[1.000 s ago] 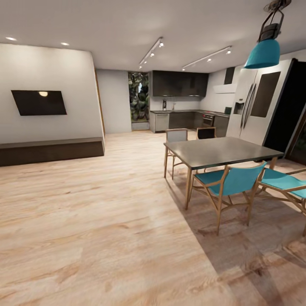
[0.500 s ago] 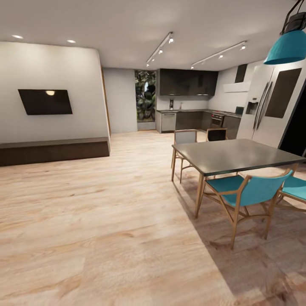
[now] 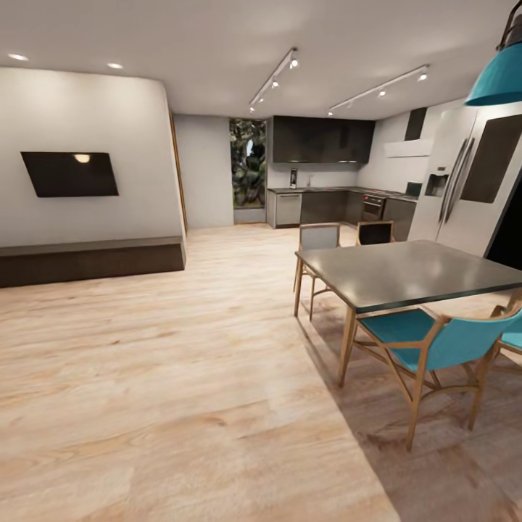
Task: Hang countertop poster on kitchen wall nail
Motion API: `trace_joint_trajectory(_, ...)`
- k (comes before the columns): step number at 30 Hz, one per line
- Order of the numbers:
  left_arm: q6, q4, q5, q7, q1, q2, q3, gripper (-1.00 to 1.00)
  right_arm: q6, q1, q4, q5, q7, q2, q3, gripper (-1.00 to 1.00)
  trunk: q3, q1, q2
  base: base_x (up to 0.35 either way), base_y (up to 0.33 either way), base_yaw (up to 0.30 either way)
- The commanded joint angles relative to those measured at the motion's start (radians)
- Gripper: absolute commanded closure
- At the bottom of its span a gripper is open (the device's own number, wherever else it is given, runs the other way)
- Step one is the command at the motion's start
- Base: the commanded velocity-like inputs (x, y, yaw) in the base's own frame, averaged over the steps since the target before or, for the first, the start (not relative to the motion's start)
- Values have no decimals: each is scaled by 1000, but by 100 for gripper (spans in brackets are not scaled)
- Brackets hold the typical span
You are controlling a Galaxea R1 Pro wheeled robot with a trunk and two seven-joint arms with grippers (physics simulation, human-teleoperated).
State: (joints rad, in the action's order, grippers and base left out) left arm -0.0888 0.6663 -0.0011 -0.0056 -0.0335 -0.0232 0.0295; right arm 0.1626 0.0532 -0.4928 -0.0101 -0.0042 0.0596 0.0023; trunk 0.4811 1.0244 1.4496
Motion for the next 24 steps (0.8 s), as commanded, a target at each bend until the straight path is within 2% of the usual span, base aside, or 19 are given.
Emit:
trace_joint_trajectory(1, -2, 1, 0, -1, 0, 0, 1, -100, 3, 1, 1, -1, 0, 0, 0, -100, 1, 1, 0, 339, 13, 0)
trace_joint_trajectory(24, -2, 1, 0, -1, 0, 0, 1, -100, 4, 1, 3, -1, 0, 2, 0, -100, 1, 1, 0, 339, 65, 0)
